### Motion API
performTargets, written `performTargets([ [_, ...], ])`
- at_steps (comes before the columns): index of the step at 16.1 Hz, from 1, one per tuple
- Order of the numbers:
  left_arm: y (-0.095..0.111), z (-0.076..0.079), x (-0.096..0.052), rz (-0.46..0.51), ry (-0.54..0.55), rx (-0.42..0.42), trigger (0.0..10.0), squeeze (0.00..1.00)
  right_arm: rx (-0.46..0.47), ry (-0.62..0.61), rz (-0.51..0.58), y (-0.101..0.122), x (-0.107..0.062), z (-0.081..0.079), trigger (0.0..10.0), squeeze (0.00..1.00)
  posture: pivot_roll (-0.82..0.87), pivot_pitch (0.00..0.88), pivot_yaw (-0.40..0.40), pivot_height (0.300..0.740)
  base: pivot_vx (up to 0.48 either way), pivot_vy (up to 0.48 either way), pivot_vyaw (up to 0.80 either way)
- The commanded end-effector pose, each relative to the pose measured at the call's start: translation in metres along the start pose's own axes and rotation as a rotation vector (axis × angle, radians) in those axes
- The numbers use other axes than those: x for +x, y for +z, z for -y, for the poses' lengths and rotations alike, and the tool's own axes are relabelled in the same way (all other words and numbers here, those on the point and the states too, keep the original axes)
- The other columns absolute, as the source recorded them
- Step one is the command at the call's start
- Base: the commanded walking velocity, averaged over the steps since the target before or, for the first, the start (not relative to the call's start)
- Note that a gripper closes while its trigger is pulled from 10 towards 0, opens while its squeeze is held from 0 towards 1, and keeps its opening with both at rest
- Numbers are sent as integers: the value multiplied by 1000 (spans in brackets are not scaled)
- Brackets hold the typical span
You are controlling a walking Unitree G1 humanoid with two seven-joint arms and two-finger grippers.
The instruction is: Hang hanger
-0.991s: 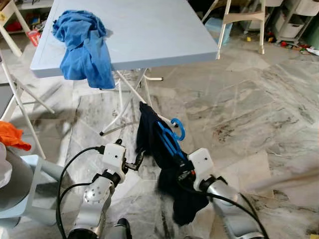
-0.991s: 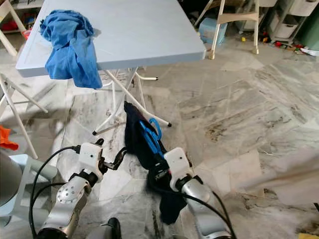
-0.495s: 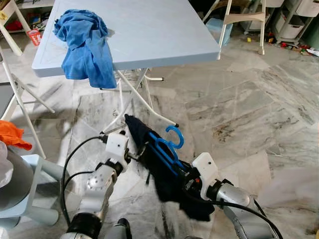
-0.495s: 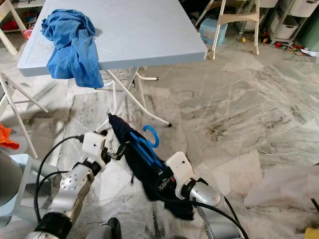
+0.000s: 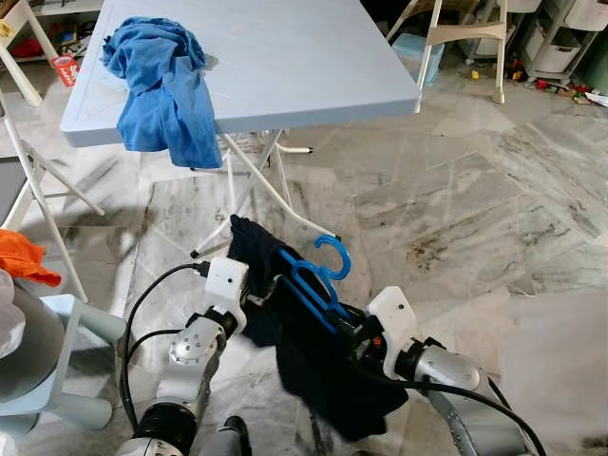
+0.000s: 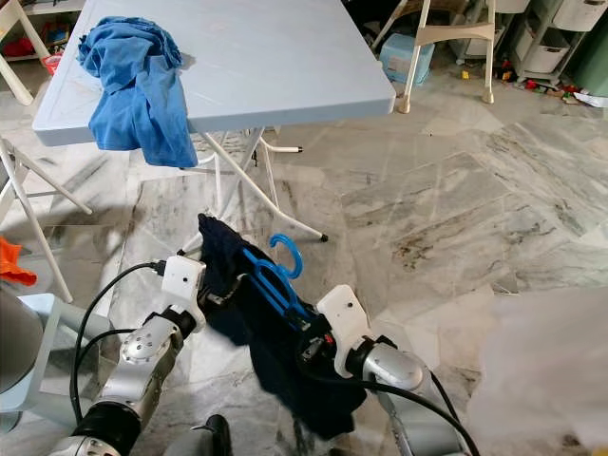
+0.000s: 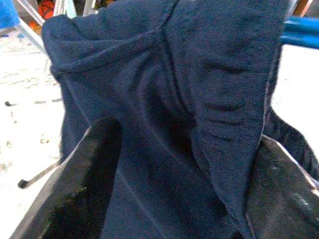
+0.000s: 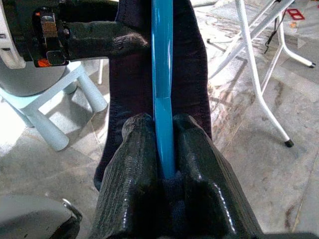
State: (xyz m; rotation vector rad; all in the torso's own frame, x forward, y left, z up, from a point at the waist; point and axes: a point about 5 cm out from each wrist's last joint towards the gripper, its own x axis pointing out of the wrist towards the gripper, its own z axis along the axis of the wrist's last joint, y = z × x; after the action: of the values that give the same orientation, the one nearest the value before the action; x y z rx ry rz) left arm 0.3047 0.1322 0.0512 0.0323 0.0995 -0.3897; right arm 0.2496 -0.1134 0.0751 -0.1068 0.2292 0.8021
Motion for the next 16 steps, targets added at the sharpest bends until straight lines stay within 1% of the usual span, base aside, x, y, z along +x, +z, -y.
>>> performTargets([
  [1,-1,-4,-1,-5,5,-3,0,0,-17,24,34,10,0,-3,10000,0,-121,204,-11,740,0,0,0],
  [6,2,-11,1,8,26,8,0,0,-17,25,35,12,2,-4,10000,0,-117,203,-4,740,0,0,0],
  [11,4,-14,3,11,29,11,0,0,-10,16,36,12,4,-5,10000,0,-118,202,9,740,0,0,0],
  [12,5,-14,4,17,31,16,0,0,-11,12,36,12,4,-5,10000,0,-118,202,11,740,0,0,0],
  [14,11,-16,4,59,31,27,0,0,-14,-5,34,11,5,-3,10000,0,-116,203,14,740,0,0,0],
  [16,13,-18,4,63,37,34,0,0,-21,-19,30,10,5,-2,10000,0,-115,204,15,740,0,0,0],
])
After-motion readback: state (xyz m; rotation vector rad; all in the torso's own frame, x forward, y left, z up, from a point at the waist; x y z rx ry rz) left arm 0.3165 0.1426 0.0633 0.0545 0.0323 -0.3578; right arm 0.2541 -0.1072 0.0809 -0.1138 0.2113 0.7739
